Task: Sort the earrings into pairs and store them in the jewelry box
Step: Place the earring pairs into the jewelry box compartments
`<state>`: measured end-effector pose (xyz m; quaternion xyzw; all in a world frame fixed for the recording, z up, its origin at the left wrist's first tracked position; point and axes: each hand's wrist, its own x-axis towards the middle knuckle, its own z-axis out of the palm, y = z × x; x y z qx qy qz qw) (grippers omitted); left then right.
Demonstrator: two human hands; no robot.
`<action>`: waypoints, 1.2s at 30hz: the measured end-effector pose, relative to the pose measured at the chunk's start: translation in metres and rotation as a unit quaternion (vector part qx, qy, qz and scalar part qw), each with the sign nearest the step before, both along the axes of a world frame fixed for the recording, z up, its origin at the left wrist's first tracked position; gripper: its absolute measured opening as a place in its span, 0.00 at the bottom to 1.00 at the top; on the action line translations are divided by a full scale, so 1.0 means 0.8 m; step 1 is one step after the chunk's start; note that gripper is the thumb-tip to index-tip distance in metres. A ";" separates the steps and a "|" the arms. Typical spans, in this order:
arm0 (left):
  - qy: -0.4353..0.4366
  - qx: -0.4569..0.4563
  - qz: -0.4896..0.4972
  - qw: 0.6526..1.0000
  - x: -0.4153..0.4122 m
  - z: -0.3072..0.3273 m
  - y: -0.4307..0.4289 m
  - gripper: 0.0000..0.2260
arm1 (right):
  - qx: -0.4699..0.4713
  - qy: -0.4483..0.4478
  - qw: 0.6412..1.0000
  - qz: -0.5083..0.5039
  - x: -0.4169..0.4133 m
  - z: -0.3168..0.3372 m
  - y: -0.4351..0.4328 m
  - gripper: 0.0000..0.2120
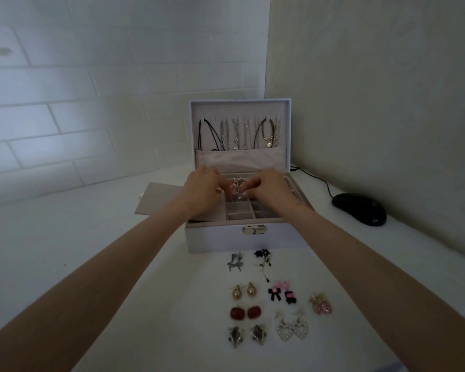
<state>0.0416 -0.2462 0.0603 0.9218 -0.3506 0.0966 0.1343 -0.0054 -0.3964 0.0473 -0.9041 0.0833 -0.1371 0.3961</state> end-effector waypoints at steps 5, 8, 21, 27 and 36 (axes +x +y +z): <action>-0.018 -0.014 0.009 1.000 0.000 0.001 0.002 0.17 | -0.071 -0.022 0.997 -0.025 0.001 -0.002 0.000 0.06; -0.035 0.004 0.014 0.999 0.000 0.000 0.002 0.18 | -0.113 -0.005 0.993 -0.019 -0.004 0.001 0.002 0.05; -0.008 0.012 0.000 1.000 -0.002 -0.001 0.004 0.21 | -0.160 0.037 0.986 0.000 -0.012 0.003 0.004 0.12; -0.014 0.029 -0.005 0.999 -0.003 -0.003 0.000 0.22 | -0.128 -0.027 0.991 -0.022 -0.015 0.007 0.005 0.13; -0.030 0.024 -0.004 0.999 -0.004 -0.001 0.000 0.22 | -0.141 -0.046 0.989 -0.019 -0.019 0.009 0.005 0.11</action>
